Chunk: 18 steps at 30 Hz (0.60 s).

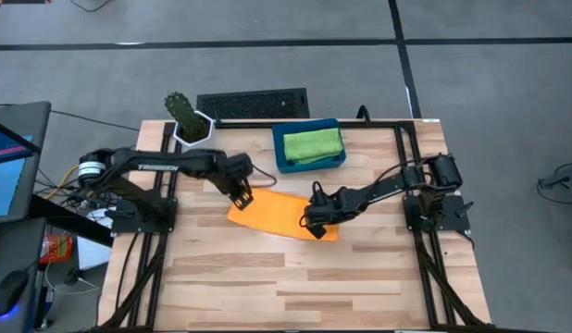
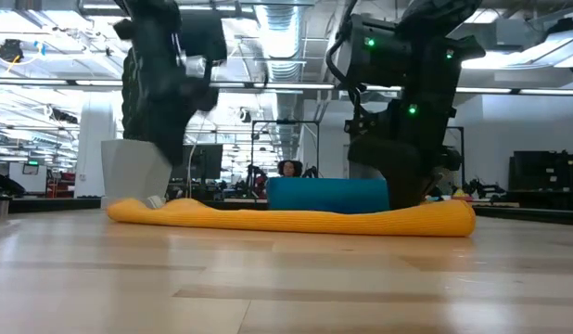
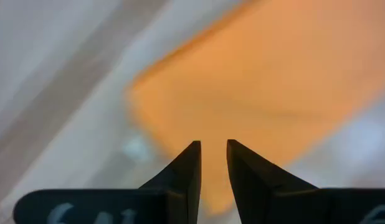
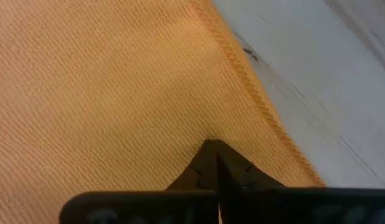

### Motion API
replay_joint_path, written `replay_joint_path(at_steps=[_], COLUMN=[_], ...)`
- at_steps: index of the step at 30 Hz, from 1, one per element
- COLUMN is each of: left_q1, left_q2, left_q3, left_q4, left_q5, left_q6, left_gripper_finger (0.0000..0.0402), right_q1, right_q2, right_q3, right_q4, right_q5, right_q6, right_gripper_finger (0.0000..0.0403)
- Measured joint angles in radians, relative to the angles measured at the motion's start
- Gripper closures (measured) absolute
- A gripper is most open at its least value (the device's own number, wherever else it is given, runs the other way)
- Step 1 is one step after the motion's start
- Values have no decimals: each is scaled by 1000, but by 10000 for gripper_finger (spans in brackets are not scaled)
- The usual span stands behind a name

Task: Fold microfiber towels
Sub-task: Fold the orange microfiber cloth

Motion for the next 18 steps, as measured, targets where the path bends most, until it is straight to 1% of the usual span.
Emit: replay_joint_path(at_steps=[2, 4, 6, 9, 15, 18], left_q1=[-70, -137, -196, -258, -279, -278], left_q2=[-29, -33, -30, -15, 19, 19], left_q3=[1, 1, -9, -65, -190, -257], left_q4=[63, 74, 85, 178, 218, 318], left_q5=[-9, -49, -105, -151, -218, -234], left_q6=[-14, -25, -47, -87, -191, -218], left_gripper_finger=[335, 344, 360, 391, 398, 401], right_q1=[0, 0, 0, 0, -1, -1], right_q2=[0, 0, 0, 0, 0, 0], right_q3=[0, 0, -1, -1, -1, -1], right_q4=[-4, -5, -5, -4, -6, -7], right_q5=[0, 0, -2, -3, -4, -4], right_q6=[0, 1, 1, 1, 1, 1], right_gripper_finger=[387, 383, 382, 387, 385, 384])
